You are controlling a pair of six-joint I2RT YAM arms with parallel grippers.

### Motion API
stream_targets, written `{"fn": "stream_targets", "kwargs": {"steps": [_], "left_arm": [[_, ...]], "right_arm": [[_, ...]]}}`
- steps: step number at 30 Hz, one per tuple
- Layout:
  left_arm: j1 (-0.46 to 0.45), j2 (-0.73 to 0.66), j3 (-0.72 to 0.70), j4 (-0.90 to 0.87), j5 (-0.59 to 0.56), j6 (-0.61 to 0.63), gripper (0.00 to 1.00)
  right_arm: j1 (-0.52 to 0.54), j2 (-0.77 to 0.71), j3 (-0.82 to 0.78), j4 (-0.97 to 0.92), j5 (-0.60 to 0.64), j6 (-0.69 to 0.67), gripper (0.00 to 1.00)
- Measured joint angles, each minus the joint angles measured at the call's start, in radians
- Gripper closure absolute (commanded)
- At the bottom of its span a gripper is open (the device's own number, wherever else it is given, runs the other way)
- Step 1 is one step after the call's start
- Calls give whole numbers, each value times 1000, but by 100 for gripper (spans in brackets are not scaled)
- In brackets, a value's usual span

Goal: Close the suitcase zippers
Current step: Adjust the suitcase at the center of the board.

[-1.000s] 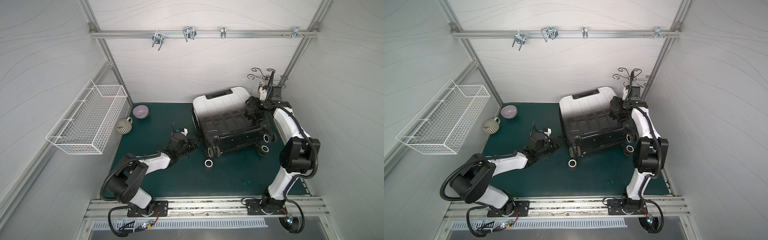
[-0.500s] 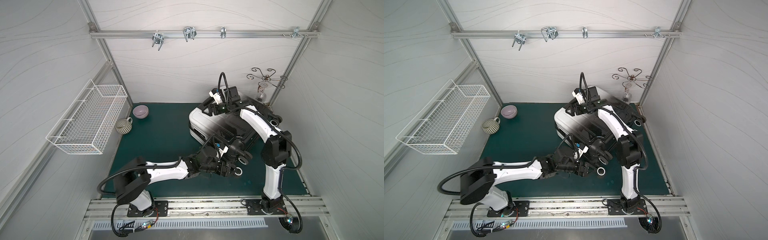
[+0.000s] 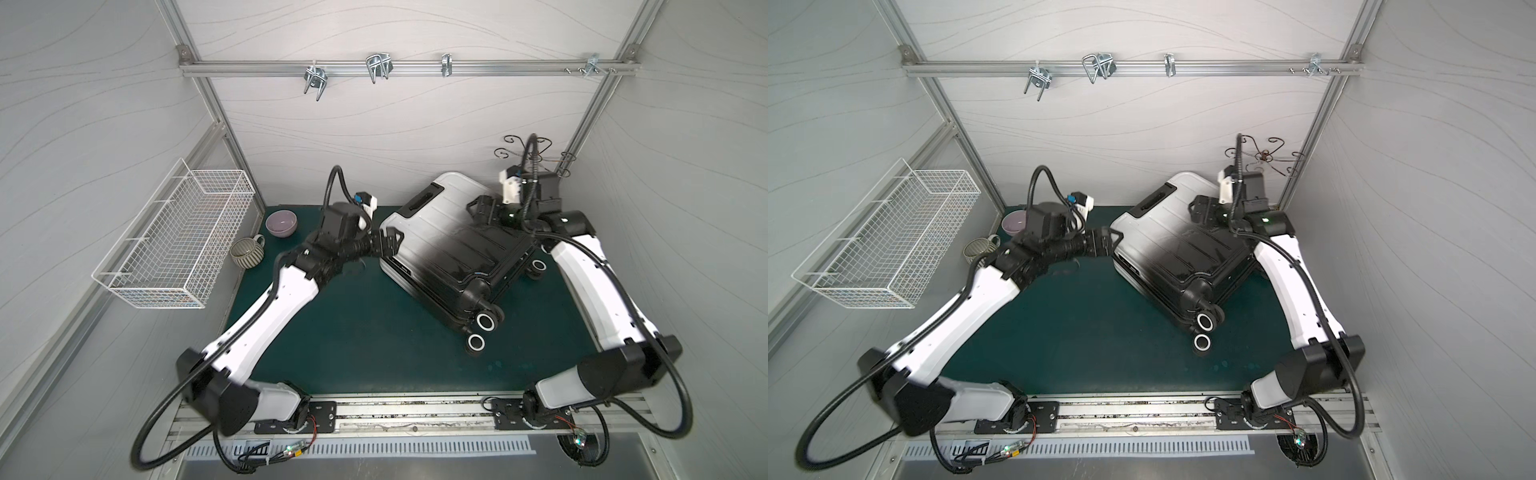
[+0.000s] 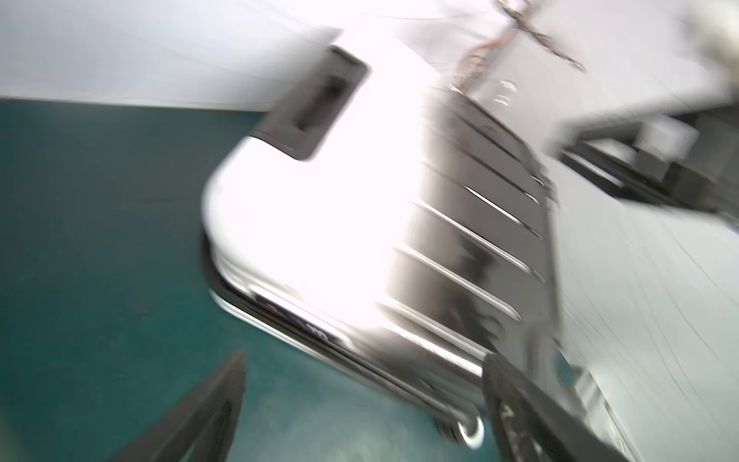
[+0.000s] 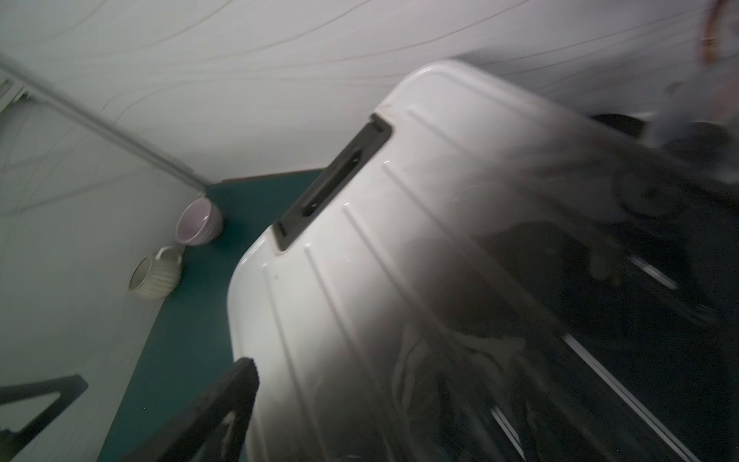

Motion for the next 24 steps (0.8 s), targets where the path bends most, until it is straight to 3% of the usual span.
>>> {"fn": "stream_targets", "kwargs": {"steps": [5,9,12,16,20,24], "left_arm": [[129,387,374,-81,87,3,1],[193,677,724,-124,188,-20,1],[220,843,907,-123,293,-67,1],[231,950,932,-96,421,-131,1],[190,949,801,-20,516,-166,1],[174,892,658,135,564,-204,7]], "right_arm": [[-166,-150,-204,-10,60,79,1],[-199,-236,-356,-23,53,132,1],[-216,-288,-446,-19,28,160,1],[-242,-319,-552,18,-47,210,1],[-251,-313,-612,114,-151,256,1],[-232,-281,-621,163,-227,261,1]]}}
